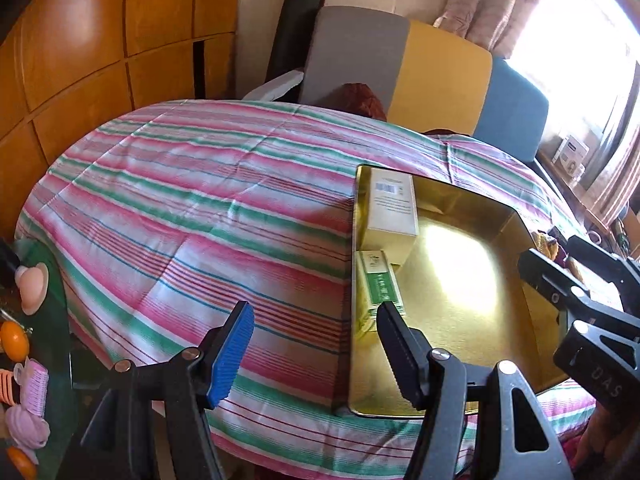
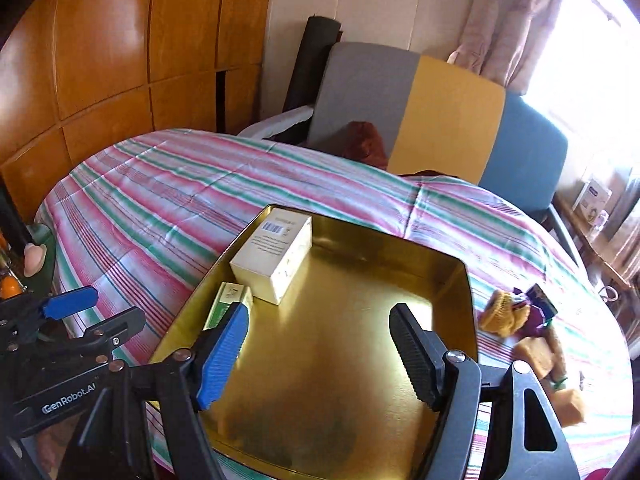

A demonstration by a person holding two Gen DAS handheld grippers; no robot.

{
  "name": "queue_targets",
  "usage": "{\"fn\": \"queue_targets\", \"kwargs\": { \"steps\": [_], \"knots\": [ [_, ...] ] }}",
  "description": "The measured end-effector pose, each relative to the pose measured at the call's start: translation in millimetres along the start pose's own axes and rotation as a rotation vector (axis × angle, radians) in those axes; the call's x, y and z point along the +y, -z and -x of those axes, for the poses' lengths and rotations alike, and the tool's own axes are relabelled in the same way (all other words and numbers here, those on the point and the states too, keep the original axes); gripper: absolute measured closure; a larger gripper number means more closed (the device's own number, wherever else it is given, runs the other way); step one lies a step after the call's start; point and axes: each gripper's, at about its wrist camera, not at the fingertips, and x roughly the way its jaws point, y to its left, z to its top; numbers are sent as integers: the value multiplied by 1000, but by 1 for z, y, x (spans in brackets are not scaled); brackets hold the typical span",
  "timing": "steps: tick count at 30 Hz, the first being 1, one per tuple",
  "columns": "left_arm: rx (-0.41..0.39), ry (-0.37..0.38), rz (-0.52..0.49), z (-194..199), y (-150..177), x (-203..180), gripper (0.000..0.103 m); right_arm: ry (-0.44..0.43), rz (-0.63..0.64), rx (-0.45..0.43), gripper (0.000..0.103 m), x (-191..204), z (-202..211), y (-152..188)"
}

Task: Organize objects
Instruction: 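Withdraw both tools from the tray back toward the remaining items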

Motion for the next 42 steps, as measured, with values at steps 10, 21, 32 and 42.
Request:
{"fn": "queue_targets", "kwargs": {
  "steps": [10, 21, 32, 42],
  "knots": [
    [-16, 37, -89, 8, -8, -43, 38, 58, -53, -52, 25, -39, 20, 6],
    [-11, 96, -195, 6, -13, -98, 38, 137, -145, -56, 22, -97, 30, 18],
    [-12, 183, -314, 5, -19, -159, 38, 258, -201, 0, 19, -171, 25, 37],
    [28, 303, -449, -11, -21, -236, 38, 485, -373, 92, 18, -318, 18, 77]
  ]
}}
